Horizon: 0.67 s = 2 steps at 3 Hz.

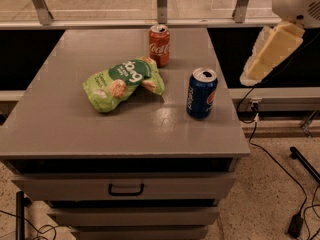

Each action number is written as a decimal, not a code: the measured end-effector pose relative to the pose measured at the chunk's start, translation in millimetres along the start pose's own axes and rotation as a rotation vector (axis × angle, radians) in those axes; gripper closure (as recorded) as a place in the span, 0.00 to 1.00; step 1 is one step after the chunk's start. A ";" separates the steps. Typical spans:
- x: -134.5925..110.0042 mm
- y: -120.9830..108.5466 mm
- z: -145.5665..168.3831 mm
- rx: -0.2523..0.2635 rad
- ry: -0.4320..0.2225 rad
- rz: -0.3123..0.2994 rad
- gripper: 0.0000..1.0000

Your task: Pick green rice chip bag

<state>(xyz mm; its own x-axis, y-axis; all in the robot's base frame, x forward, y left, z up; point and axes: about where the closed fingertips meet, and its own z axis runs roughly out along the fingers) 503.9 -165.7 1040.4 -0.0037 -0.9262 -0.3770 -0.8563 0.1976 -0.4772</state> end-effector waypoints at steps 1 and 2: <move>-17.7 -24.5 9.0 0.036 -0.157 -0.011 0.00; -46.1 -43.2 19.7 0.058 -0.344 -0.027 0.00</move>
Offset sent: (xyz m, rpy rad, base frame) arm 0.0731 0.0664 0.0401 0.4792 -0.2137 0.2775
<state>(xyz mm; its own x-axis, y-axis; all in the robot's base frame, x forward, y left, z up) 551.3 -125.2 1062.8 0.2008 -0.7710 -0.6043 -0.8227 0.2021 -0.5313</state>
